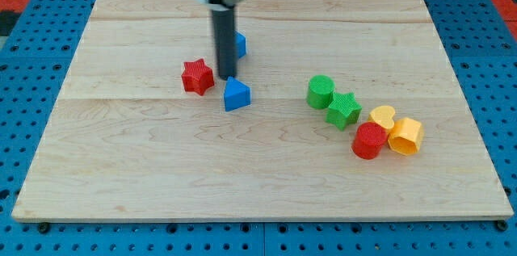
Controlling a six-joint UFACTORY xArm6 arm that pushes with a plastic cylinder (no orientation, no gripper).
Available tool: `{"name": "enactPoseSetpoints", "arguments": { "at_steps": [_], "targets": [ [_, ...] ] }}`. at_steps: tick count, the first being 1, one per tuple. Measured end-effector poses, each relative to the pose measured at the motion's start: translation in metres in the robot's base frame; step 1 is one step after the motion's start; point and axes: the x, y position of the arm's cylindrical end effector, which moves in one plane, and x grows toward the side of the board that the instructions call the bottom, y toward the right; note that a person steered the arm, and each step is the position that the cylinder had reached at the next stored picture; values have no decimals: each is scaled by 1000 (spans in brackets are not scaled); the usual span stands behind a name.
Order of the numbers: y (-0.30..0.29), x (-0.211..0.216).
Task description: Move the blue triangle to the left side of the green circle
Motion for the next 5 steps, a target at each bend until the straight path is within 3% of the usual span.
{"name": "enactPoseSetpoints", "arguments": {
  "at_steps": [1,2,5],
  "targets": [
    [5,38],
    [47,37],
    [82,14]
  ]
}}
